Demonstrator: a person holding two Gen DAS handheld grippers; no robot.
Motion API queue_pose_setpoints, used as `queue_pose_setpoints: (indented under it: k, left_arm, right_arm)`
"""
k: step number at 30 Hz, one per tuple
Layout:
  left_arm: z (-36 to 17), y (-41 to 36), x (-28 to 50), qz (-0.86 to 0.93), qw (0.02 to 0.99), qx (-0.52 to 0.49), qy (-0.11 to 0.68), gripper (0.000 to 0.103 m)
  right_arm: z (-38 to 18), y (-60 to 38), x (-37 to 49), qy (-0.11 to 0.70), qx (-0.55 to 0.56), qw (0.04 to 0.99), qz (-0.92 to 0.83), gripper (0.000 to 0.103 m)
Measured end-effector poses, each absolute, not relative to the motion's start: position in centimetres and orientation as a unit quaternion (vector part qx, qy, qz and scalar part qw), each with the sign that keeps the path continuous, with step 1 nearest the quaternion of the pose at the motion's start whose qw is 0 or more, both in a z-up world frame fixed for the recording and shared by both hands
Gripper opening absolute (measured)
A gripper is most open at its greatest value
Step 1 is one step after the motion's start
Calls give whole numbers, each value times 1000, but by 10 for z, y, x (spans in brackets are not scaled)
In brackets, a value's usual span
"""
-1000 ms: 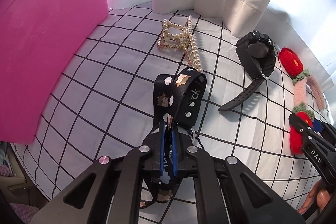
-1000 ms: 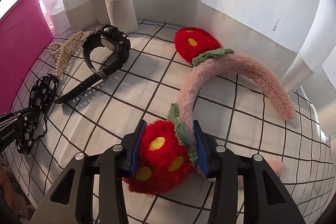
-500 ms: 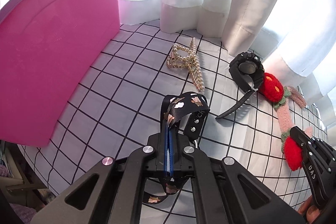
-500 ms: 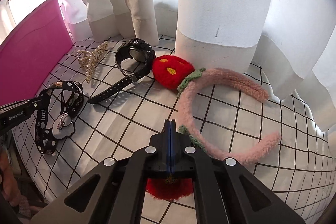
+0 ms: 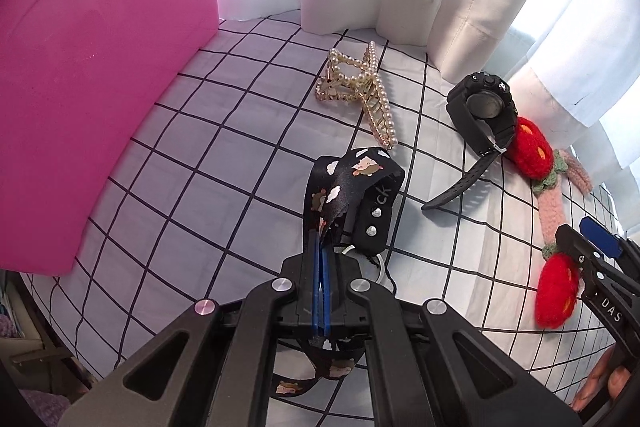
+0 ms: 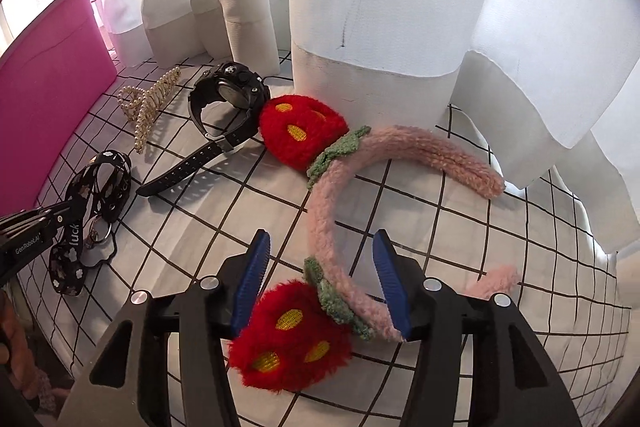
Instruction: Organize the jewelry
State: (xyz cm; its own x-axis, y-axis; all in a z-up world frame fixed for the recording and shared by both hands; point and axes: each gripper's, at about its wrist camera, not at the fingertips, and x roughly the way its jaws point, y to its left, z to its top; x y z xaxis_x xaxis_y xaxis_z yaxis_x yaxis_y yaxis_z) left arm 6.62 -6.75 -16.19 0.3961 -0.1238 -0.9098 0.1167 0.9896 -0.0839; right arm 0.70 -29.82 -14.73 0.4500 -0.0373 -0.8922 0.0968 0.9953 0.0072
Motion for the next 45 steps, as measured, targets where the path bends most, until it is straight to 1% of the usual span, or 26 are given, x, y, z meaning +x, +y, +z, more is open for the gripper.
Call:
queue_pose_setpoints:
  k: [8, 10, 11, 12, 13, 14, 15, 16, 18, 19, 20, 22, 25, 26, 28, 29, 30, 31, 32, 33, 34, 35, 36, 37, 38, 45]
  left_arm:
    - [-175, -71, 74, -77, 830, -4, 553, 3]
    - [-176, -72, 77, -77, 831, -6, 551, 7]
    - [-177, -72, 78, -79, 830, -10, 551, 14]
    - [-177, -72, 80, -85, 830, -15, 550, 18]
    - [-177, -74, 81, -87, 831, -15, 550, 35]
    - [-177, -77, 82, -84, 831, -9, 550, 64]
    - [-178, -79, 83, -72, 832, 3, 550, 95]
    - [-180, -80, 83, -70, 833, 5, 549, 97]
    - [-189, -83, 84, -74, 824, 8, 561, 97]
    - [-189, -85, 84, -72, 829, 17, 555, 98]
    - [-190, -87, 83, -72, 831, 24, 551, 98]
    - [-191, -85, 83, -72, 831, 16, 551, 98]
    - [-191, -85, 82, -71, 834, 19, 547, 98]
    - [-191, -86, 82, -73, 834, 16, 547, 95]
    - [-187, -89, 78, -80, 838, 19, 540, 78]
    - [-185, -91, 74, -67, 840, 38, 537, 55]
    - [-183, -94, 69, -74, 841, 39, 535, 40]
    - [-182, -93, 68, -75, 840, 36, 535, 33]
    - [-181, -92, 68, -76, 840, 34, 537, 18]
    - [-181, -88, 68, -78, 838, 27, 539, 15]
    - [-181, -86, 69, -81, 837, 16, 542, 12]
    - [-179, -84, 70, -83, 836, 8, 542, 7]
    - [-178, -82, 71, -83, 836, 3, 543, 5]
    - [-178, -80, 72, -83, 836, 1, 542, 5]
    - [-178, -78, 72, -84, 836, -5, 542, 4]
    - [-148, -65, 61, -93, 854, -6, 513, 4]
  right_arm:
    - [-174, -311, 28, 562, 41, 825, -48, 51]
    - [-179, -312, 30, 568, 41, 821, -48, 52]
    - [-179, -311, 30, 564, 37, 824, -48, 52]
    - [-180, -310, 30, 564, 34, 824, -48, 54]
    - [-180, -310, 30, 563, 33, 825, -46, 57]
    - [-181, -308, 31, 562, 32, 825, -43, 61]
    - [-182, -307, 31, 561, 29, 826, -41, 63]
    - [-182, -306, 30, 561, 25, 827, -41, 66]
    - [-184, -307, 30, 559, 28, 828, -44, 71]
    - [-185, -308, 30, 557, 30, 828, -49, 77]
    - [-187, -310, 30, 556, 34, 829, -52, 84]
    - [-191, -310, 30, 557, 29, 829, -45, 91]
    - [-193, -311, 29, 556, 27, 829, -46, 93]
    - [-193, -312, 29, 555, 28, 830, -47, 93]
    - [-194, -311, 28, 553, 27, 831, -49, 93]
    - [-194, -310, 27, 553, 29, 831, -51, 93]
    - [-193, -310, 26, 553, 33, 831, -52, 93]
    - [-193, -309, 26, 553, 33, 831, -51, 92]
    - [-192, -309, 25, 553, 34, 831, -52, 92]
    - [-191, -308, 22, 551, 37, 832, -54, 91]
    - [-190, -307, 20, 547, 37, 834, -54, 85]
    - [-187, -303, 19, 542, 35, 838, -53, 68]
    - [-184, -301, 18, 536, 32, 842, -53, 54]
    - [-181, -300, 17, 534, 29, 843, -56, 21]
    - [-180, -300, 18, 536, 33, 842, -55, 16]
    - [-176, -303, 11, 525, 52, 848, -50, 12]
